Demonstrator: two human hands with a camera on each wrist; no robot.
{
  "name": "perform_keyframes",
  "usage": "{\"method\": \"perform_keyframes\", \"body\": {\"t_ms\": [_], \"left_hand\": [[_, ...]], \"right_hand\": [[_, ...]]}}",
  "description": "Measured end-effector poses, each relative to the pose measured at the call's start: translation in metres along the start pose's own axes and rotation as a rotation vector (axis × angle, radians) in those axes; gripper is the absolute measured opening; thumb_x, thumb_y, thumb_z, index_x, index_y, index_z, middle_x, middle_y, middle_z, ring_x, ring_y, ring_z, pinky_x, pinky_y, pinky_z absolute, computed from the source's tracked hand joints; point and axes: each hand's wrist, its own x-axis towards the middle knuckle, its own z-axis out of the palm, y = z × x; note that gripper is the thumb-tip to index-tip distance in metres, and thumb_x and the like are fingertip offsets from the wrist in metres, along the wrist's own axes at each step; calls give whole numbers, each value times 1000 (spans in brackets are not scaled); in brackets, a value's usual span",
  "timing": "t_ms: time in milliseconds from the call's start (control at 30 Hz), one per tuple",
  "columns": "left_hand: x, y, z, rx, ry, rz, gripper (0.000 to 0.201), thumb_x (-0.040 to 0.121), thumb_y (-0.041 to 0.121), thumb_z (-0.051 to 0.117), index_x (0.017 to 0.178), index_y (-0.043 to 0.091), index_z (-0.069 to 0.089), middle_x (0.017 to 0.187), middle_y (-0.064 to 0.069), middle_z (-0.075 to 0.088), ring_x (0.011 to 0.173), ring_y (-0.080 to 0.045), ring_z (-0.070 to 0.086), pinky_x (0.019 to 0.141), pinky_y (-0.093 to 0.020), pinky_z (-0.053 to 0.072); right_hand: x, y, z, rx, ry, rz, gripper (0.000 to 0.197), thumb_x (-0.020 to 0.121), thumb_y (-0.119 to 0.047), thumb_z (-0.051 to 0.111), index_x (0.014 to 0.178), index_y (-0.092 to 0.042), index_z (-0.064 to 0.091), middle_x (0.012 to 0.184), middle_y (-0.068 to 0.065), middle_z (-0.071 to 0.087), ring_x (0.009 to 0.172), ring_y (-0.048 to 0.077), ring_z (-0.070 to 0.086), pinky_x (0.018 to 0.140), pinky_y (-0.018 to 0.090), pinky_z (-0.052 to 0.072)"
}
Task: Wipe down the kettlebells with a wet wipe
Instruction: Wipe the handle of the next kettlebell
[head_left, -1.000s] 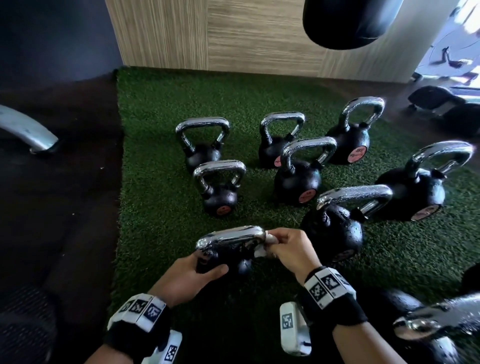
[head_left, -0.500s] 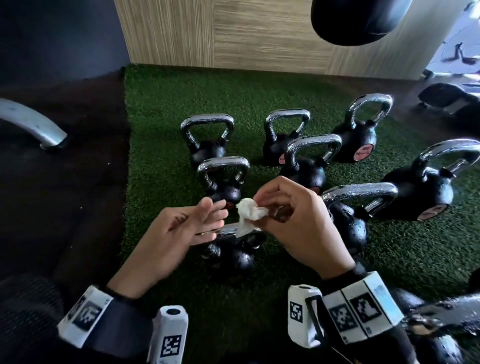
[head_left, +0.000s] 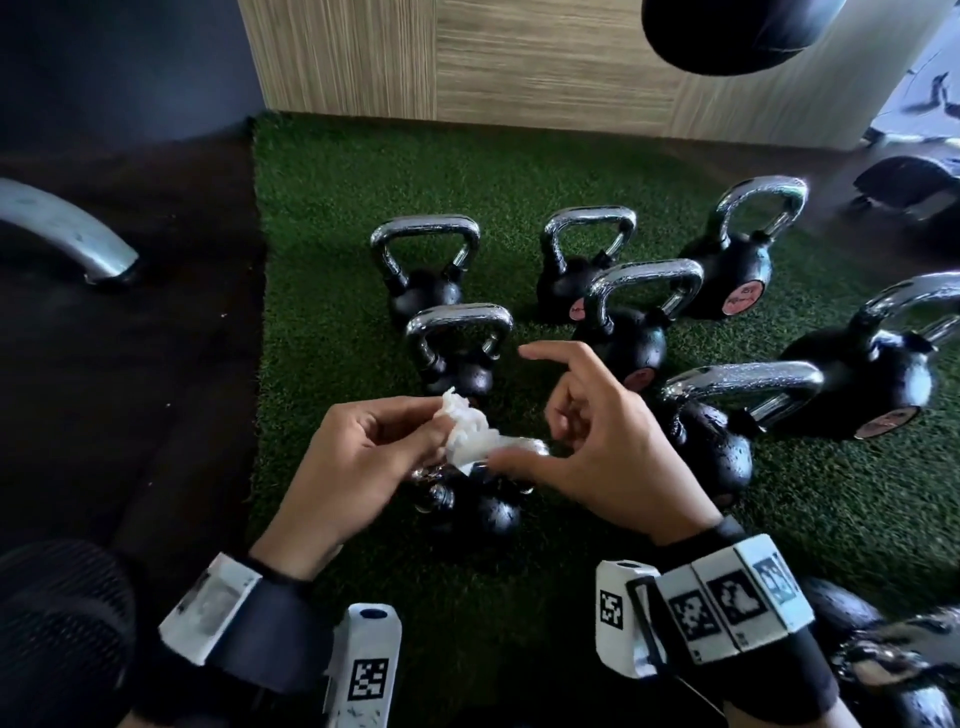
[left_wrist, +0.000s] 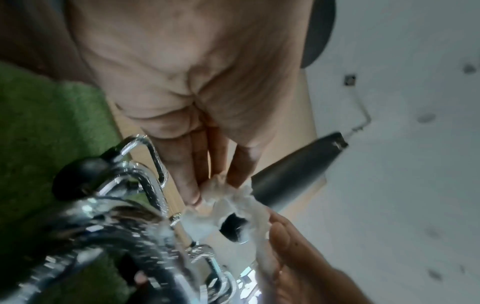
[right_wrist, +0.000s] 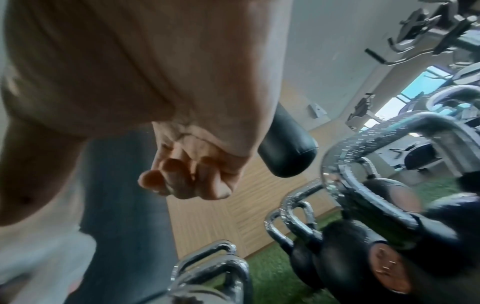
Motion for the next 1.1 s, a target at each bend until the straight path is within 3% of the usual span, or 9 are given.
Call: {"method": "perform_keyframes", "body": {"t_ms": [133,300,400,467,567,800,900,1000,1100], "left_hand": [[-2,-15,3,564,141,308,22,86,23,80,108,24,80,103,25,74,101,15,66,88,-3,47],[1,-25,28,801,86,526,26,87,12,77,112,13,79,114,4,76,108,-6,70,96,-28,55],[2,-26,34,893,19,546,26,92,16,72,118,14,76,117,3,75,108,-10,69,95,-27,55],[2,-30,32,943,-36,557,28,94,21,71,121,15,75,120,4,74,109,-9,67,95,-25,54],[1,-35,15,897,-49,562,32,92,29,72,122,19,74,122,9,73,109,-4,66,94,-23,54],[-6,-57,0,814,83,633,30,92,30,74,118,14,76,118,6,74,105,-4,69,87,-28,59],[-11,-70,-8,711,170,617,29,89,26,77,116,16,77,115,14,74,104,2,69,88,-18,56],[-18,-88,-23,517,287,450,24,88,33,72,105,19,79,101,38,68,94,10,70,80,-5,51],[-23,-102,-27,456,275,425,19,88,31,73,104,22,80,106,37,68,95,7,71,77,-7,54]], "right_hand": [[-11,50,-3,-133,-156,213,83,63,-42,91,134,-48,47,79,-7,61,59,0,52,61,13,43],[-26,112,30,-166,-379,494,69,65,-35,90,124,-45,56,99,-14,69,79,-6,62,75,16,49],[-34,125,60,80,-362,573,69,62,-43,93,125,-34,66,109,-11,75,104,7,69,100,33,52],[-40,127,71,126,-292,526,49,63,-47,91,108,-46,72,102,-19,75,96,-4,69,94,24,53],[-49,124,75,85,-214,475,42,64,-61,84,104,-55,69,103,-24,71,95,-10,64,80,6,45],[-45,122,86,187,-97,497,32,73,-48,83,102,-43,72,94,-22,76,88,-5,71,84,24,54],[-45,123,89,198,-94,509,31,71,-51,83,99,-46,72,93,-23,76,87,-7,70,80,20,52],[-45,121,87,185,-86,515,26,72,-51,83,95,-49,72,91,-24,75,84,-8,70,77,15,52],[-46,119,86,131,-76,492,18,74,-50,84,85,-52,70,89,-32,72,83,-14,66,68,0,45]]}}
